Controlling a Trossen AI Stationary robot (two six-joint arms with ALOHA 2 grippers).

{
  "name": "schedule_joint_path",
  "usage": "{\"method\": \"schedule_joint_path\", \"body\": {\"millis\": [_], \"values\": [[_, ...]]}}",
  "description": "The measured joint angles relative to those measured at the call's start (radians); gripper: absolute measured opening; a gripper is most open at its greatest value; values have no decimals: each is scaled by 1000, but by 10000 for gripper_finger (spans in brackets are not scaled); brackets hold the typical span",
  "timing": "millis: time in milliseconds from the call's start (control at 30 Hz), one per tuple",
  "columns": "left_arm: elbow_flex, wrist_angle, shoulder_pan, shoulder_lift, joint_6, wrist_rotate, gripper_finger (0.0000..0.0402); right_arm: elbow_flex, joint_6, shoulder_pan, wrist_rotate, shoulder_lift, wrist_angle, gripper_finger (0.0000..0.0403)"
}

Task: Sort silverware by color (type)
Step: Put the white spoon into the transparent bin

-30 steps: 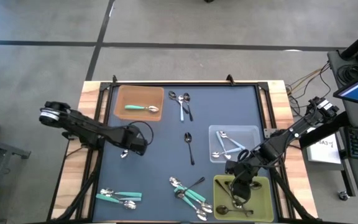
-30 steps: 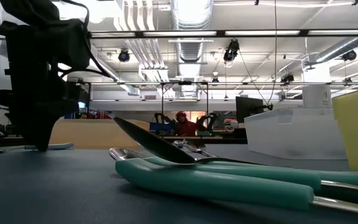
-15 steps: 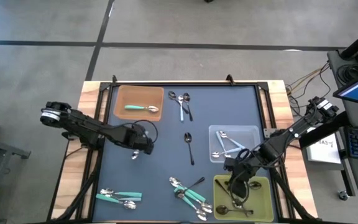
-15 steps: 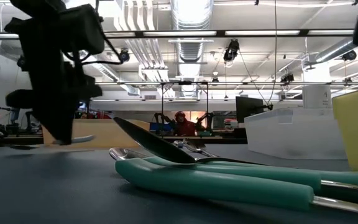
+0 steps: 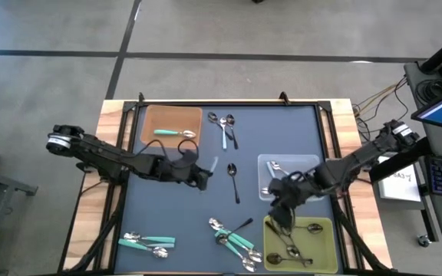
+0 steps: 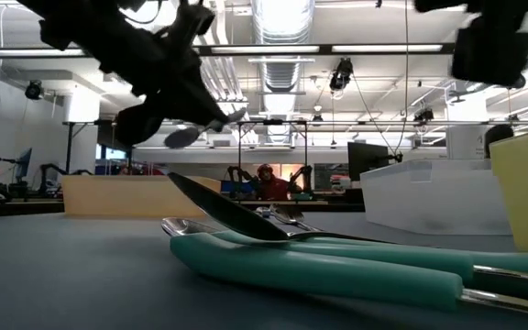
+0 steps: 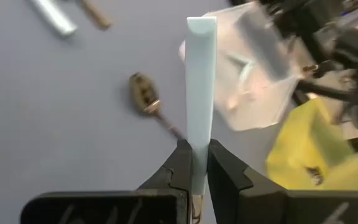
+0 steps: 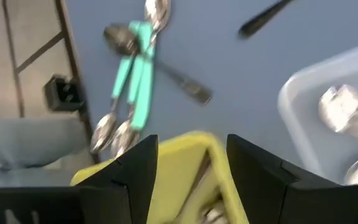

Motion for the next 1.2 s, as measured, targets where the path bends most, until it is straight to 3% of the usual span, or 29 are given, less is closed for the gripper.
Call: {"method": "schedule_joint_path", "body": {"millis": [200,400,533,633,933,1200], "values": [[0,44,2,0,21,-26,11,0,-154,-146,-5,1,-1,183],[0,63,2,3,22,-45,11,0,-176,-279,14,5,31,183],[0,78,2,3,21,-74,11,0,-107,-372,128,29,185,183],[0,101,2,3,21,-82,11,0,-28,-430,142,61,328,183],[0,173,2,3,12,-174,11,0,106,-463,148,198,683,183],[0,174,3,8,-30,-252,11,0,115,-463,141,212,720,183]]}}
